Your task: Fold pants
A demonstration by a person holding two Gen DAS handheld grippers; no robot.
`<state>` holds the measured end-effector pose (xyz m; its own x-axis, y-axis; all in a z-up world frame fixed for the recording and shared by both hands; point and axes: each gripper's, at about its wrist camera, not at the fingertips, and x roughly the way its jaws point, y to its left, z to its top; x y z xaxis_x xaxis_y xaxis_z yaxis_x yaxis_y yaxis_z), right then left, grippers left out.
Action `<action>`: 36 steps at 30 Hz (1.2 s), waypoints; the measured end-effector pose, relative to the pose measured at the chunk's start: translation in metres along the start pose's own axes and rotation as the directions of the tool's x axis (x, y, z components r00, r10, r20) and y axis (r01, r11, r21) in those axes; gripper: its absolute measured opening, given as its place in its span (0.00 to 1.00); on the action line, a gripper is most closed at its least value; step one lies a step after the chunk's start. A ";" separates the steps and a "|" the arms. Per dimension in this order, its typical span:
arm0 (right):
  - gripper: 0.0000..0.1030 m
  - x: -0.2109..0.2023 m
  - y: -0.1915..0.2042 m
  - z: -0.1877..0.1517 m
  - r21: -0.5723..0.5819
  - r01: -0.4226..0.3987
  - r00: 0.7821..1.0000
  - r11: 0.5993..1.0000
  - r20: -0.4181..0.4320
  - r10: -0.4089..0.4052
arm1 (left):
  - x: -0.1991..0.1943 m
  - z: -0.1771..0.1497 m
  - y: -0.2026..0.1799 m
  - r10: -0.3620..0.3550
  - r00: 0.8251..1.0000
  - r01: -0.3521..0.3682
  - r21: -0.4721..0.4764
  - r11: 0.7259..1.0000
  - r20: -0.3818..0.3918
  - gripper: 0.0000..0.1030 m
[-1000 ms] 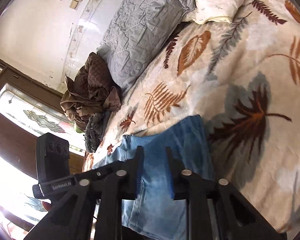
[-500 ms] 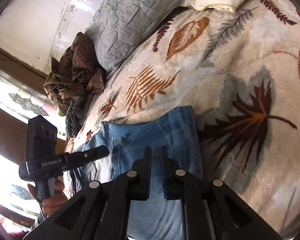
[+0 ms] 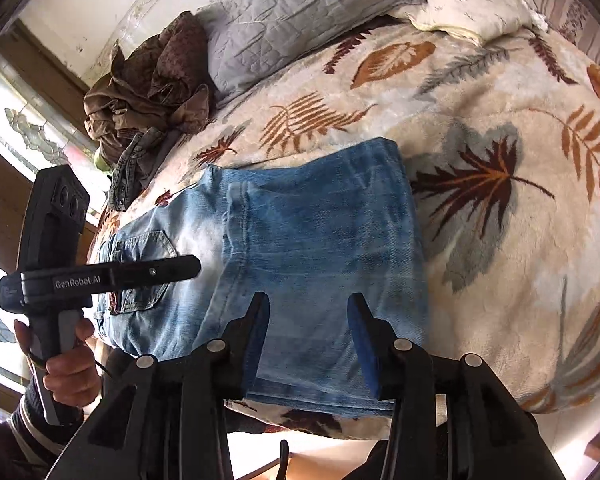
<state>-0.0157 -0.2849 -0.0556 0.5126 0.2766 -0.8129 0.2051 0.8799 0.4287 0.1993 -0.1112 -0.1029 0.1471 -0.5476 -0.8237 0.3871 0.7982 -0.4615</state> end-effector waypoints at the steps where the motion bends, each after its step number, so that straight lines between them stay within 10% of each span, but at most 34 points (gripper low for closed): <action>1: 0.45 0.001 0.013 0.000 -0.038 0.010 1.000 0.999 0.002 -0.010 | -0.017 0.001 0.009 0.002 0.999 -0.001 -0.010 1.000 0.037 0.30; 8: 0.53 0.045 0.155 -0.020 -0.415 -0.033 0.999 0.909 -0.022 0.026 | -0.121 -0.012 0.126 0.089 0.975 -0.046 -0.207 0.977 0.204 0.47; 16: 0.59 0.099 0.306 -0.094 -0.807 -0.004 1.000 0.591 0.016 0.027 | -0.137 -0.030 0.250 0.016 0.995 0.023 -0.376 0.926 0.099 0.48; 23: 0.67 0.151 0.344 -0.142 -0.913 0.138 0.990 0.385 0.119 -0.073 | -0.125 -0.021 0.280 -0.134 0.990 0.144 -0.353 0.925 0.052 0.55; 31: 0.71 0.183 0.356 -0.147 -0.914 0.257 0.965 0.315 0.227 -0.130 | -0.101 0.004 0.271 -0.198 0.979 0.205 -0.281 0.938 0.051 0.80; 33: 0.70 0.185 0.356 -0.138 -0.903 0.252 0.967 0.349 0.219 -0.131 | -0.085 0.011 0.264 -0.248 0.968 0.250 -0.255 0.934 0.039 0.55; 34: 0.65 0.185 0.356 -0.135 -0.901 0.248 0.968 0.356 0.216 -0.129 | -0.078 0.012 0.262 -0.276 0.961 0.271 -0.250 0.930 0.017 0.16; 36: 0.53 0.182 0.355 -0.131 -0.900 0.235 0.972 0.367 0.207 -0.113 | -0.069 0.014 0.260 -0.259 0.965 0.262 -0.239 0.935 0.047 0.14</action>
<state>0.0411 0.1278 -0.1029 0.6475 0.0890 -0.7568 -0.5552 0.7354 -0.3885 0.3025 0.1304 -0.1618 0.0843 -0.7464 -0.6601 0.1834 0.6627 -0.7260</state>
